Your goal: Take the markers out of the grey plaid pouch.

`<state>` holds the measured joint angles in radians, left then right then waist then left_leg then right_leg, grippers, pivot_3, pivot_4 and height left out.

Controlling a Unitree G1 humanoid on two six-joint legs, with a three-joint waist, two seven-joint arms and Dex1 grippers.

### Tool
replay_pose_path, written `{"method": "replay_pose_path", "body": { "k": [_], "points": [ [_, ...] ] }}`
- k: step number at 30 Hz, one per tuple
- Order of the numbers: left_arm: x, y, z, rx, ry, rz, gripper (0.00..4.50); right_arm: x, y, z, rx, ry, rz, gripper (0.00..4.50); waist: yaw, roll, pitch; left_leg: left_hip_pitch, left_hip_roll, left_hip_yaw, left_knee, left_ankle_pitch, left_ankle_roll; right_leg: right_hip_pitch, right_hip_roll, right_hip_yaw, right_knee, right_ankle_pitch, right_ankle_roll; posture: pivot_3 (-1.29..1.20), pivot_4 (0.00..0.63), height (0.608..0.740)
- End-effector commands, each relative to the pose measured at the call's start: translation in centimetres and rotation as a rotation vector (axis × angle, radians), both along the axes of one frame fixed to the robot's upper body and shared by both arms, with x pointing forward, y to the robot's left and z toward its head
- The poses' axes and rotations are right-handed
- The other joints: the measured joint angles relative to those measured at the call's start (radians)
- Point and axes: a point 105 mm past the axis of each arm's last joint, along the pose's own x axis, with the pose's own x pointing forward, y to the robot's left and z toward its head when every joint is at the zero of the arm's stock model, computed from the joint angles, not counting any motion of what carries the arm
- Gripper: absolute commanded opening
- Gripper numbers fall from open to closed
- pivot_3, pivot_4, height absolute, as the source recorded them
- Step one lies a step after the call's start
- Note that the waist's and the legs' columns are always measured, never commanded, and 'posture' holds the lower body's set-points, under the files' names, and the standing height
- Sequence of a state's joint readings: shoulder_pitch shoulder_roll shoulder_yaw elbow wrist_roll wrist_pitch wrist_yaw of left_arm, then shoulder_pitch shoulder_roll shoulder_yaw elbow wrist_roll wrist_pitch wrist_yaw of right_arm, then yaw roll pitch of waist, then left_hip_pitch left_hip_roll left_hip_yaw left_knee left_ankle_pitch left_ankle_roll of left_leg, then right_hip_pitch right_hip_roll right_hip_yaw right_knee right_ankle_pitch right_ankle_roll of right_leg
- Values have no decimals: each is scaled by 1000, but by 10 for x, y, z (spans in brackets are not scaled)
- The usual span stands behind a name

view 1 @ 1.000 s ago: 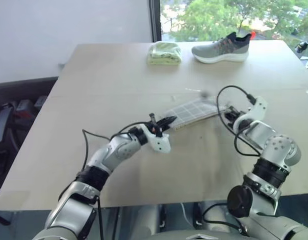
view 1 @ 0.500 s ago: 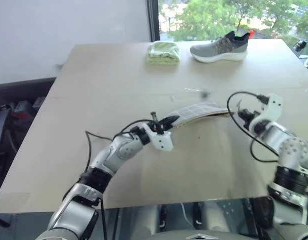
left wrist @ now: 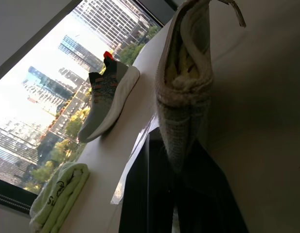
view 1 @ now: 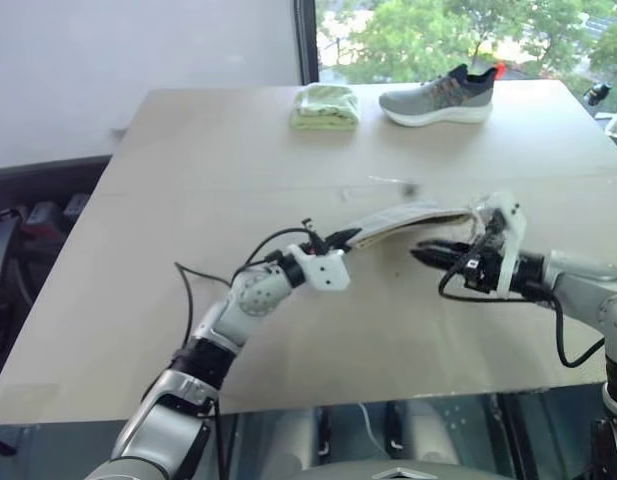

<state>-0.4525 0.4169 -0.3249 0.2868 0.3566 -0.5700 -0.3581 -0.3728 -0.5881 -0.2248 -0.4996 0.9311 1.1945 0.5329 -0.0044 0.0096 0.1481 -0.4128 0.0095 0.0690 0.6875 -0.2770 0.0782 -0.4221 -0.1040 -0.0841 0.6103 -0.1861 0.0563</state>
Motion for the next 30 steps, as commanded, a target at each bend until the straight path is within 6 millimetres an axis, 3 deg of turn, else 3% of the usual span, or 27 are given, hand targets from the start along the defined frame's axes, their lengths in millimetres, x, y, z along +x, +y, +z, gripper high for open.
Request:
{"method": "replay_pose_path", "body": {
  "k": [1,14,20,30],
  "points": [
    [-4,-3,16,-38,-44,-19,0,14,-11,13,12,-68,-96,36,5,0,0,0,0,0,0,1,-1,0,0,0,0,0,0,0,150,740],
    [-12,-3,12,-8,-55,-40,0,45,-31,4,15,-58,-284,36,17,0,0,0,-1,1,0,1,-1,0,0,0,0,0,0,0,150,740],
    [-13,-4,12,-24,-45,-40,0,45,-31,-8,-19,-32,-284,36,17,0,0,0,-1,1,0,1,-1,0,0,0,0,0,0,0,150,740],
    [-12,-3,12,-24,-35,-30,0,23,-23,4,56,-43,-159,36,18,0,0,0,-1,1,0,1,-1,0,0,0,0,0,0,0,150,740]
  ]
}}
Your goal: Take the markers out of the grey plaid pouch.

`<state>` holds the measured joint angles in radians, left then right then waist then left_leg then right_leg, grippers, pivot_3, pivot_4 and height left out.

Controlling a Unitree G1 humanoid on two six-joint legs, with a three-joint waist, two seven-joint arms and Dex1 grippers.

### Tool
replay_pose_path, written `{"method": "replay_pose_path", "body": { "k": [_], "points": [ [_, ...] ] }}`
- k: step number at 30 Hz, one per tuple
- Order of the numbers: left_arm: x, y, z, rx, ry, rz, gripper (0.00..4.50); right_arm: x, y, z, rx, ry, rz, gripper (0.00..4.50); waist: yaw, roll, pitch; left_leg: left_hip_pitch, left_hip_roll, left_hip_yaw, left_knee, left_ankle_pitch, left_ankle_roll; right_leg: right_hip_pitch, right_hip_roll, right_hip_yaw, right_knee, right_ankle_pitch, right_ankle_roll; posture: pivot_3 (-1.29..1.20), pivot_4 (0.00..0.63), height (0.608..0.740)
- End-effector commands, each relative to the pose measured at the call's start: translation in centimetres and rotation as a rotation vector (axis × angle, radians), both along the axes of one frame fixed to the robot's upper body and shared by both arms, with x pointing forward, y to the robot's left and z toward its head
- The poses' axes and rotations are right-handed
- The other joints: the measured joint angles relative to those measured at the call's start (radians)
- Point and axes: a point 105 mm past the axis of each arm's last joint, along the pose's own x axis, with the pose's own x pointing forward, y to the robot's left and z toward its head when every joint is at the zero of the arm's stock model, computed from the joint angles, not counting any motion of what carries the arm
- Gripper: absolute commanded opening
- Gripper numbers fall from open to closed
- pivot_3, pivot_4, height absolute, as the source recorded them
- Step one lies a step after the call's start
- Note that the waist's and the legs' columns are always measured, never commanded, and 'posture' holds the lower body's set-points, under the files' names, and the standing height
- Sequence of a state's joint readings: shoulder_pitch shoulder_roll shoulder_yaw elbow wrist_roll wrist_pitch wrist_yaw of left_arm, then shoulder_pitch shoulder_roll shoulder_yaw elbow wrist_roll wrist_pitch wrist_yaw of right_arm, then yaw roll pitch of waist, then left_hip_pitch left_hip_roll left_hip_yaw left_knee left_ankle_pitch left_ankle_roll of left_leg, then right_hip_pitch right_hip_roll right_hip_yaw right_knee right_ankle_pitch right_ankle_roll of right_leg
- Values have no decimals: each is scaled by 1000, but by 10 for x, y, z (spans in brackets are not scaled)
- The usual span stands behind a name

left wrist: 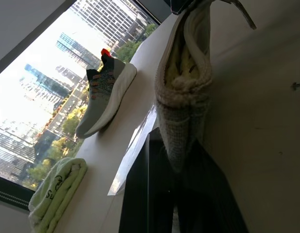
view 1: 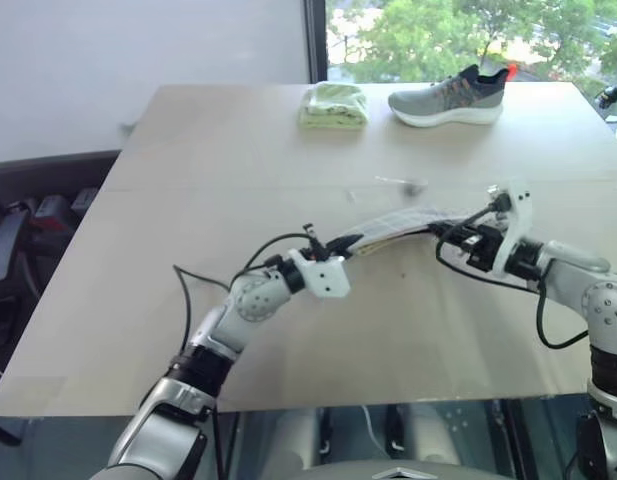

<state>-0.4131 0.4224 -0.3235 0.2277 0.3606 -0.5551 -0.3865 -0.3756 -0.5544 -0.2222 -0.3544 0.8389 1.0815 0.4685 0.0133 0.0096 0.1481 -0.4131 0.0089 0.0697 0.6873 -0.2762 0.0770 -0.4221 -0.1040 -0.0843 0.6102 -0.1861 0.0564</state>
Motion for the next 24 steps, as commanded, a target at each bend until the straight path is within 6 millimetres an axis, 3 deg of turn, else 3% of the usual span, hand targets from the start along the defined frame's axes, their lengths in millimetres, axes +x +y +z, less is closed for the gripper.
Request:
{"method": "replay_pose_path", "body": {
  "k": [1,14,20,24],
  "points": [
    [-3,-2,15,-42,-43,-14,0,-10,1,14,13,-46,41,36,0,0,0,0,0,0,0,0,0,0,0,0,0,0,0,0,150,740],
    [-6,-9,18,-36,-63,-42,0,6,-8,-7,-76,14,-47,36,0,0,0,0,0,0,0,0,0,0,0,0,0,0,0,0,150,740],
    [-12,-19,25,-55,-73,-86,0,22,-15,-5,-91,-9,-134,36,0,0,0,0,0,0,0,0,0,0,0,0,0,0,0,0,150,740],
    [-17,-28,37,-146,14,-117,0,30,-16,-5,-179,-63,-145,36,0,0,0,0,0,0,0,0,0,0,0,0,0,0,0,0,150,740]
  ]
}}
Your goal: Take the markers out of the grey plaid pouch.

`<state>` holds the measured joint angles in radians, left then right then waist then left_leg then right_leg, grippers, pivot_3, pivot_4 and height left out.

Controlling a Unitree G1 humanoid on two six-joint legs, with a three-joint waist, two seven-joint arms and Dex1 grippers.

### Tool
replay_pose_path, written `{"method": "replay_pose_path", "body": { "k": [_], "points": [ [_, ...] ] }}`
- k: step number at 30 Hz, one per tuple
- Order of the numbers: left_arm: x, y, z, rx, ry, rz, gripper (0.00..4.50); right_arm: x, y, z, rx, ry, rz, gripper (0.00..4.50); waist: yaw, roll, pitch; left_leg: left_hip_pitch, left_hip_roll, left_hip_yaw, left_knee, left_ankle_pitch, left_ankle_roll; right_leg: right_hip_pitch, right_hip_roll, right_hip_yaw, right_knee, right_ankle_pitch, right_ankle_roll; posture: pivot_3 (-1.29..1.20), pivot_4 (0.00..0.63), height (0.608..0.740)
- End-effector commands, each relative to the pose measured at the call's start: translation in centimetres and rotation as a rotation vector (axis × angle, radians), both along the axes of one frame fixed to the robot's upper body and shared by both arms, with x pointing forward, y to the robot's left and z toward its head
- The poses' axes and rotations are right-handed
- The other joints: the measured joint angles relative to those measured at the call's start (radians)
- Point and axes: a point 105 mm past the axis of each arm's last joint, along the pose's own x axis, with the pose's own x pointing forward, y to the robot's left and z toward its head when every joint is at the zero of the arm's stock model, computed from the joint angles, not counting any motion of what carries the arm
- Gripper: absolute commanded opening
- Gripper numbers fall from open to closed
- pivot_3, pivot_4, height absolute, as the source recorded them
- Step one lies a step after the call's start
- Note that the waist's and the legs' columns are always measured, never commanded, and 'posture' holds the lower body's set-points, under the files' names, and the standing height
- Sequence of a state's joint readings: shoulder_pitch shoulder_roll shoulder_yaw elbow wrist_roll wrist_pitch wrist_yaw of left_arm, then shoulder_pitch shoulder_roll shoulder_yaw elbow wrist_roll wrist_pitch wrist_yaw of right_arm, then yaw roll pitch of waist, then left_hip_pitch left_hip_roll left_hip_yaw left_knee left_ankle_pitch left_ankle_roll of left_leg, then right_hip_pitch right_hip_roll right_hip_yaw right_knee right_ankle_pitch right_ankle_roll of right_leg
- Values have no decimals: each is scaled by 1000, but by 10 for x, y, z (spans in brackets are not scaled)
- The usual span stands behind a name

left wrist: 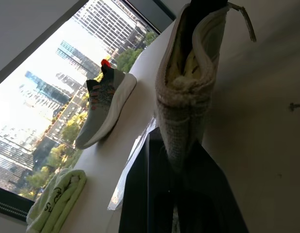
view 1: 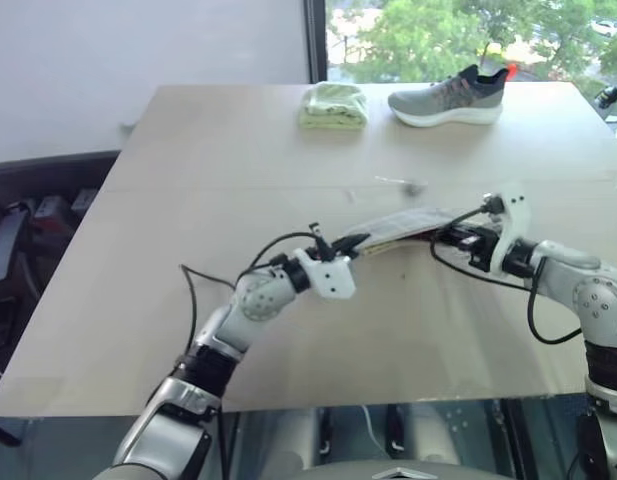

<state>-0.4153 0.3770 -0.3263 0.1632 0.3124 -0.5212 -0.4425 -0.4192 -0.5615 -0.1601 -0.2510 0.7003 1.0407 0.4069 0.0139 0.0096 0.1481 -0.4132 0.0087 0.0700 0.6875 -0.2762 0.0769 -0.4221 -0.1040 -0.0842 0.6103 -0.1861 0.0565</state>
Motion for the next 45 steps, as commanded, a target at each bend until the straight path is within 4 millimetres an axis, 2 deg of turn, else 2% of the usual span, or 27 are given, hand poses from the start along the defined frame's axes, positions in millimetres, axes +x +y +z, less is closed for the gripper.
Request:
{"method": "replay_pose_path", "body": {
  "k": [1,2,3,4,8,12,15,19,23,26,30,31,32,33,36,41,45],
  "points": [
    [-11,-15,25,-104,43,-76,0,7,0,9,-152,-109,29,36,0,0,0,0,0,0,0,0,0,0,0,0,0,0,0,0,150,740],
    [-13,-18,24,-117,98,-99,0,7,1,8,-247,-139,70,36,0,0,0,0,0,0,0,0,0,0,0,0,0,0,0,0,150,740],
    [-14,-20,23,-137,155,-115,0,5,1,8,-331,-165,117,552,0,0,0,0,0,0,0,0,0,0,0,0,0,0,0,0,150,740],
    [-15,-22,22,-150,194,-125,0,4,2,7,-384,-181,151,827,-1,0,0,0,0,0,0,0,0,0,0,1,0,0,0,0,150,740],
    [-19,-26,20,-197,348,-169,0,-3,2,8,-636,-250,314,2713,-3,0,0,1,0,0,0,0,0,0,1,1,0,0,0,0,150,740],
    [-26,-32,17,-208,458,-221,0,-5,6,11,-778,-310,410,4378,-3,0,0,1,0,0,1,0,0,0,1,1,0,0,0,0,150,740],
    [-28,-35,18,-210,503,-249,0,-6,14,7,-813,-328,471,4378,-1,-1,0,1,1,0,1,0,0,0,1,1,0,0,0,0,150,740],
    [-28,-40,19,-205,519,-269,0,0,19,-18,-884,-320,541,4378,0,-1,0,0,0,0,2,0,0,0,1,1,-1,0,0,0,150,740],
    [-27,-41,18,-200,525,-273,0,13,16,-36,-981,-349,572,4378,-1,-1,0,1,-1,1,2,0,0,0,1,2,-1,0,0,0,150,740],
    [-27,-40,17,-195,523,-267,0,17,14,-42,-994,-363,577,3545,-1,-1,0,1,0,0,2,0,-1,1,2,1,-1,0,0,0,150,740],
    [-25,-37,17,-196,520,-252,0,20,12,-44,-1007,-394,574,1791,-1,-1,0,1,0,0,2,0,-1,1,2,1,-1,0,0,0,150,740],
    [-24,-37,16,-194,516,-245,0,20,13,-43,-1003,-402,572,1210,-1,-1,0,1,0,0,2,1,-1,1,2,2,-1,0,0,0,150,740],
    [-23,-36,16,-189,511,-236,0,20,13,-43,-999,-409,571,1069,-1,-1,0,1,0,1,2,1,-1,1,2,2,-1,0,0,0,150,740],
    [-22,-34,14,-182,505,-221,0,20,13,-41,-999,-415,571,712,-1,-1,0,1,0,1,2,1,-1,1,2,2,-1,0,0,0,150,740],
    [-11,-30,8,-108,435,-143,0,15,16,-26,-1023,-443,583,372,0,-1,0,1,0,0,2,1,-2,1,2,1,-1,0,0,0,150,740],
    [2,-26,3,-54,375,-66,0,9,22,-1,-1010,-454,551,332,0,-1,0,1,0,0,2,1,-2,1,2,1,-1,0,0,0,150,740],
    [6,-25,1,-25,340,-31,0,3,21,8,-998,-431,525,332,1,-1,0,1,0,0,2,1,-2,1,2,1,-1,0,0,0,150,740]
  ]
}}
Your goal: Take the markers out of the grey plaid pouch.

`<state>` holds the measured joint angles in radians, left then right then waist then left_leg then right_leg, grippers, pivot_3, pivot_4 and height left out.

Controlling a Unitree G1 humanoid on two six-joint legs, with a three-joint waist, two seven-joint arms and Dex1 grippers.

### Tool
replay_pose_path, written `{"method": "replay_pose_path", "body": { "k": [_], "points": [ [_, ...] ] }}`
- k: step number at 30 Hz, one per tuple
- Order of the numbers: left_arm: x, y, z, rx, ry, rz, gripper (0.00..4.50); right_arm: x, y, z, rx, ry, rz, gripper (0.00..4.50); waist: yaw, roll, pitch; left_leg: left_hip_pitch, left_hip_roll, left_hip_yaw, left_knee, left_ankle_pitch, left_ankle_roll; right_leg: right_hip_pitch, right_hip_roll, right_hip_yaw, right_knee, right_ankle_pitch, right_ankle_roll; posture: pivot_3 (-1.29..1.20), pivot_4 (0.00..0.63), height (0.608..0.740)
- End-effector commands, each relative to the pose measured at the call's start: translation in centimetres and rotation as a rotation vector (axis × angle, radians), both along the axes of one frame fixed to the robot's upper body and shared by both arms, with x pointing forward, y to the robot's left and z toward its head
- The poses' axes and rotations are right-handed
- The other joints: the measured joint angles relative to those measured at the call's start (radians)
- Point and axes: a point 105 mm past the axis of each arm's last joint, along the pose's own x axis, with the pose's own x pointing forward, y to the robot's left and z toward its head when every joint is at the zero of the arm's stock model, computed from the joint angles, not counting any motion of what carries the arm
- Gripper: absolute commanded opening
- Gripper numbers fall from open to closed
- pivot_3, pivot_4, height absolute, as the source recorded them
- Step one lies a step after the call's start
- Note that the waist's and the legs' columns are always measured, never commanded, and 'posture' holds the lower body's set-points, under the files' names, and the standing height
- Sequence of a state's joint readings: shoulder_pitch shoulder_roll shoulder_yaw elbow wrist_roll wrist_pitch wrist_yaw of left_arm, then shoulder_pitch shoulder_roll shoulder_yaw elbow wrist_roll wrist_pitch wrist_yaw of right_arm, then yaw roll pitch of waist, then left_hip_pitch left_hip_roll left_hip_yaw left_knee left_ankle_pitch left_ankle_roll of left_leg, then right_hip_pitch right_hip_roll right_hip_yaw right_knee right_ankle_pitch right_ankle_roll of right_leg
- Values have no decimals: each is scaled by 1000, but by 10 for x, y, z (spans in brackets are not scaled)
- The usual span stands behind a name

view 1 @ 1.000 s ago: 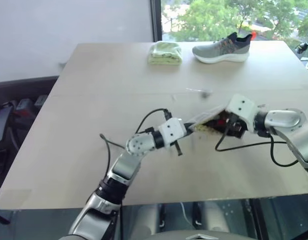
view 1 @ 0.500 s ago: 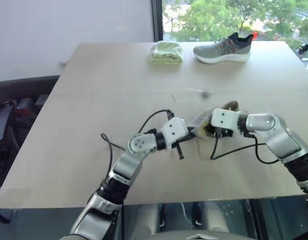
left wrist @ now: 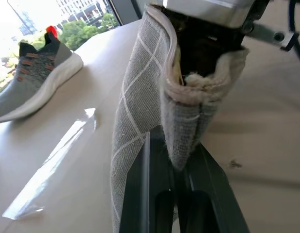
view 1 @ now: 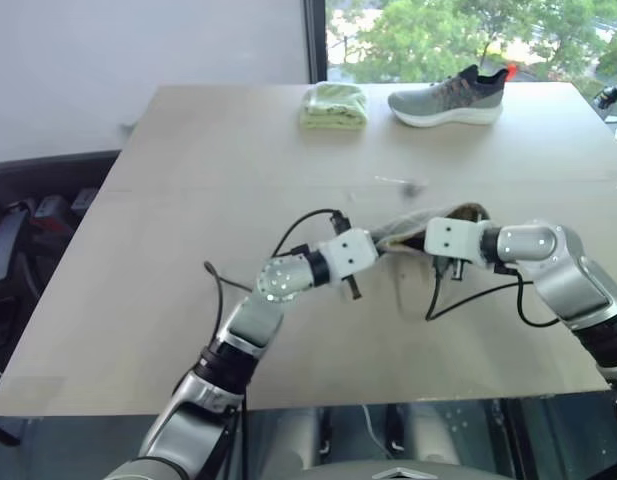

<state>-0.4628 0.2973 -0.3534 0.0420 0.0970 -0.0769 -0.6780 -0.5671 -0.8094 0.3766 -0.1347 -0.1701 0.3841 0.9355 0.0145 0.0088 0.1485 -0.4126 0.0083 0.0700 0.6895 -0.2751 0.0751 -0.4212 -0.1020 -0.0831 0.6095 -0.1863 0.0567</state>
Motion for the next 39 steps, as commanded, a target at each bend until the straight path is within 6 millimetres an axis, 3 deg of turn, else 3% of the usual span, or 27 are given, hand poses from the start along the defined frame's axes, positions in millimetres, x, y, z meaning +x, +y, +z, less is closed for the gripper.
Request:
{"method": "replay_pose_path", "body": {
  "k": [1,7,10,14,21,31,35,39],
  "points": [
    [4,1,1,33,-52,28,0,-6,-1,30,41,-56,-15,332,0,0,0,0,0,0,0,0,0,0,0,0,0,0,0,0,150,740],
    [4,2,-5,107,-111,24,0,-12,-1,46,233,31,-126,332,0,0,0,0,0,0,0,0,0,0,0,0,0,0,0,0,150,740],
    [-1,-3,-5,96,-104,-1,0,-9,-2,52,249,13,-158,332,0,0,0,0,0,-1,0,0,0,0,0,0,1,0,0,0,150,740],
    [-24,-19,-4,88,-110,-144,0,-3,2,49,316,39,-208,332,-1,0,0,0,0,-1,0,0,0,0,0,0,0,0,0,0,150,740],
    [-30,-20,-2,82,-97,-176,0,13,-6,44,470,76,-360,332,0,0,0,-1,0,-1,0,0,0,0,0,0,1,0,0,0,150,740],
    [-36,-14,-17,132,-15,-184,0,21,-5,61,917,298,-564,332,-1,2,0,0,0,0,0,0,0,-1,-1,0,1,0,0,0,150,740],
    [-40,-9,-27,184,28,-199,0,20,-11,65,925,312,-583,332,-1,2,0,-1,0,-1,-1,0,0,0,0,-1,1,0,0,0,150,740],
    [-28,-3,-24,183,14,-142,0,12,-14,60,758,259,-508,332,-2,2,0,0,0,-1,-1,0,0,-1,0,0,1,0,0,0,150,740]
  ]
}}
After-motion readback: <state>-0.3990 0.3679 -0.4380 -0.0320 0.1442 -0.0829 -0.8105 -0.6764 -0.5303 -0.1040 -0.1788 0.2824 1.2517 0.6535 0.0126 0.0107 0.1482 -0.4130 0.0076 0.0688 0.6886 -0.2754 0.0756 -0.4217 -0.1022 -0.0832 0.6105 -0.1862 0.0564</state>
